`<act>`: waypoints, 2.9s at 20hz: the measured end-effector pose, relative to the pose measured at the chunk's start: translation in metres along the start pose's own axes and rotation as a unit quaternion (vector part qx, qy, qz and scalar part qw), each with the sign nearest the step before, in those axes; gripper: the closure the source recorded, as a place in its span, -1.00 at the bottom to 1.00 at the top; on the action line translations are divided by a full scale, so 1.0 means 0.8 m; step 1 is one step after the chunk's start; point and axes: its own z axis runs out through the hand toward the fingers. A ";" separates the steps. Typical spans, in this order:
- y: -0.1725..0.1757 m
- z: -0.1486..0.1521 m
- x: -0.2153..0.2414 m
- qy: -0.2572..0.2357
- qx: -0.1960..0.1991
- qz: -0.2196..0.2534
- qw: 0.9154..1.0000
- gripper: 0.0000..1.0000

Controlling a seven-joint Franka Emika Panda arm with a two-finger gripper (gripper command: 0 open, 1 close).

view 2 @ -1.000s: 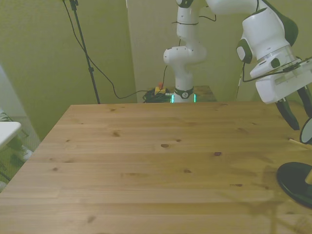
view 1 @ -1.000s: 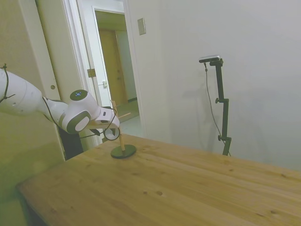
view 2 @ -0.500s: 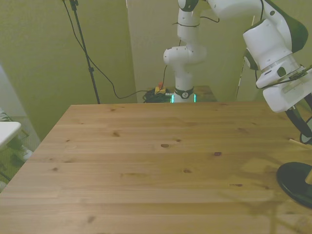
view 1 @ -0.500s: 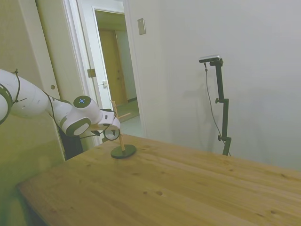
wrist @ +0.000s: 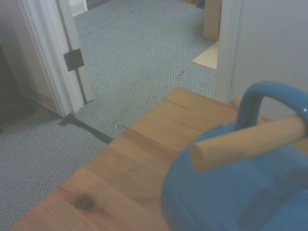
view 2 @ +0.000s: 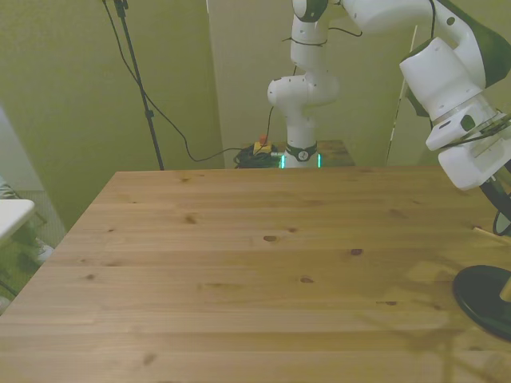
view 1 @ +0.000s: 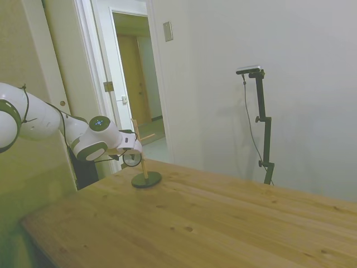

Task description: Unload the mug

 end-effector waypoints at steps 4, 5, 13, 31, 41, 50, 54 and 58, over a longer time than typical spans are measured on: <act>-0.002 0.001 -0.001 -0.001 0.003 0.000 1.000 1.00; -0.002 0.001 -0.001 -0.001 0.004 -0.001 1.000 1.00; -0.003 0.001 -0.002 -0.001 0.007 -0.003 1.000 1.00; -0.023 -0.016 -0.001 0.009 0.023 -0.010 1.000 1.00; -0.028 -0.015 -0.009 0.005 0.031 -0.011 0.999 1.00; -0.045 -0.019 -0.020 0.003 0.048 -0.015 0.999 1.00; -0.051 -0.020 -0.024 0.001 0.052 -0.017 0.999 1.00; -0.057 -0.020 -0.029 -0.002 0.058 -0.018 0.998 1.00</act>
